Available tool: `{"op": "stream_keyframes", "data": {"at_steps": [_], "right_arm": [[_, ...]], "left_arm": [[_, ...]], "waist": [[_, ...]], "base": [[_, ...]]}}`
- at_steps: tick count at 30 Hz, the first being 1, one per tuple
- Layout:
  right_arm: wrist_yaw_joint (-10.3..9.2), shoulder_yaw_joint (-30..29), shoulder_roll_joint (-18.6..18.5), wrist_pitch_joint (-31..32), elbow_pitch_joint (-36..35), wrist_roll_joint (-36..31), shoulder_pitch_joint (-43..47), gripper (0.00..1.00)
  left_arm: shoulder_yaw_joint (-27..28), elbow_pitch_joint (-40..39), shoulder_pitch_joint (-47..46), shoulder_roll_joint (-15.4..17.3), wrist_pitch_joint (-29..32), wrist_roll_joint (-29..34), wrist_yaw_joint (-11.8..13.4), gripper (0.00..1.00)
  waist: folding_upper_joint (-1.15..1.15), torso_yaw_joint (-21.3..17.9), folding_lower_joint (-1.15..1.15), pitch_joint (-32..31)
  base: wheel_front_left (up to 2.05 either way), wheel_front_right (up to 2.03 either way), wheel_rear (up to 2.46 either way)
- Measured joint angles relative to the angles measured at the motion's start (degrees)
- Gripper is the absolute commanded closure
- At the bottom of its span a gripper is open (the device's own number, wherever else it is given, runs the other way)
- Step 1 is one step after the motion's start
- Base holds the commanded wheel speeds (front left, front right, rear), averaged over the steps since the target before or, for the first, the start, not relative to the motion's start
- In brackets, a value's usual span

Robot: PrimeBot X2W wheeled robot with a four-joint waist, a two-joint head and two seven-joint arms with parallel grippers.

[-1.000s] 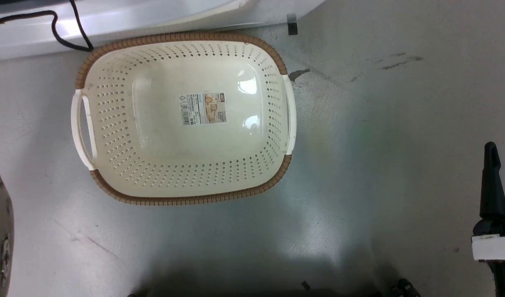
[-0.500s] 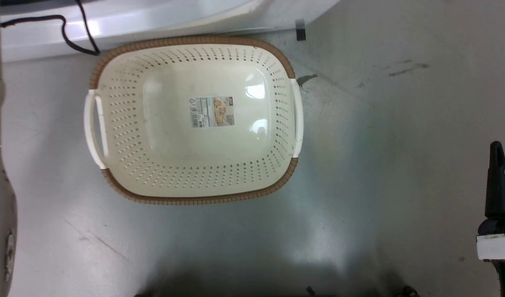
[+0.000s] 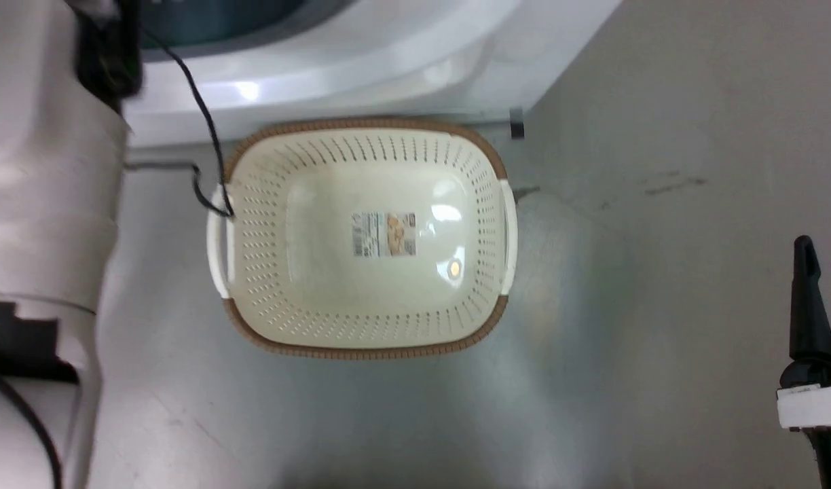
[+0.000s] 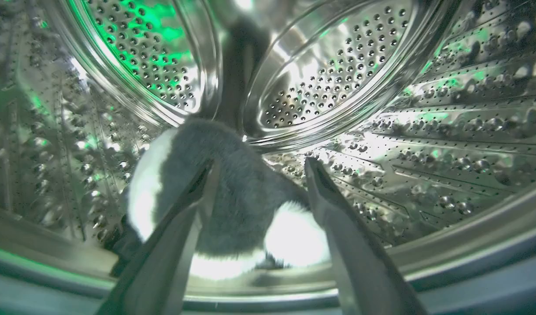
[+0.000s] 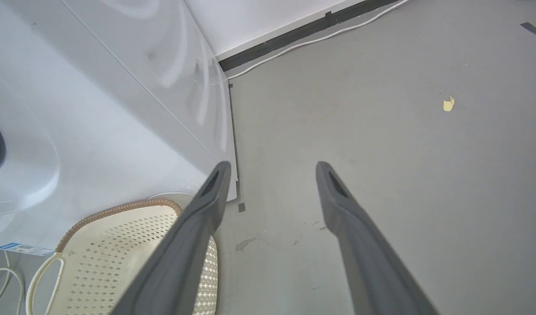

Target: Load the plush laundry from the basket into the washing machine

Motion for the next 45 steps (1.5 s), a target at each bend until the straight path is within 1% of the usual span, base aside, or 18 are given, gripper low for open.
{"op": "stream_keyframes", "data": {"at_steps": [4, 9, 18, 21, 23, 26, 33, 38, 45], "right_arm": [[0.00, 0.1, 0.1, 0.6, 0.7, -0.7, 0.0, 0.00], [0.00, 0.3, 0.5, 1.3, 1.7, -1.6, 0.1, 0.00], [0.00, 1.5, 2.3, 2.1, 5.4, -3.2, 0.2, 0.00], [0.00, 2.0, 3.0, 2.0, 7.1, -3.9, 0.4, 0.00], [0.00, 2.5, 3.2, 2.0, 8.2, -5.4, 0.8, 0.00], [0.00, 2.4, 3.9, 1.7, 10.0, -6.5, 1.6, 0.00], [0.00, 2.8, 4.9, 0.9, 12.8, -8.4, 3.0, 0.00], [0.00, 3.4, 5.1, 0.4, 14.0, -9.3, 3.6, 0.00], [0.00, 5.1, 5.3, -1.1, 15.4, -11.5, 3.9, 0.00]], "left_arm": [[-0.8, 2.2, 3.7, -1.5, -0.2, -0.8, -1.4, 0.00], [-1.5, 2.5, 7.7, -2.9, -1.2, -1.0, -2.1, 0.00], [-2.5, 1.0, 19.6, -5.6, -1.9, -1.1, -2.0, 0.00], [-2.7, -0.2, 24.0, -5.9, -1.9, -1.1, -1.5, 0.00], [-2.5, -1.4, 26.7, -5.8, -2.2, -1.4, -1.3, 0.00], [-1.5, -3.8, 30.5, -5.5, -2.3, -1.6, -0.6, 0.00], [0.1, -12.0, 39.5, -4.4, -2.3, -0.9, 1.6, 0.00], [1.1, -17.6, 46.2, -4.2, -2.3, 0.2, 3.5, 0.00], [0.9, -23.9, 53.0, -4.1, -2.3, 1.7, 4.9, 0.00]], "waist": [[0.00, 0.7, 0.00, -3.6], [0.00, 1.6, 0.00, -8.3], [0.00, 2.5, -0.01, -17.4], [0.00, 2.6, -0.01, -20.7], [0.00, 2.6, -0.02, -23.0], [0.00, 2.6, -0.02, -26.2], [0.00, 2.4, -0.01, -32.7], [0.00, 2.1, -0.01, -36.3], [0.00, 1.7, -0.01, -39.8]], "base": [[0.00, 0.00, 0.00], [0.00, 0.00, 0.00], [0.00, 0.00, 0.00], [0.00, 0.00, 0.00], [0.00, 0.00, 0.00], [0.00, 0.00, 0.00], [0.00, 0.00, 0.00], [0.00, 0.00, 0.00], [0.00, 0.00, 0.00]]}}
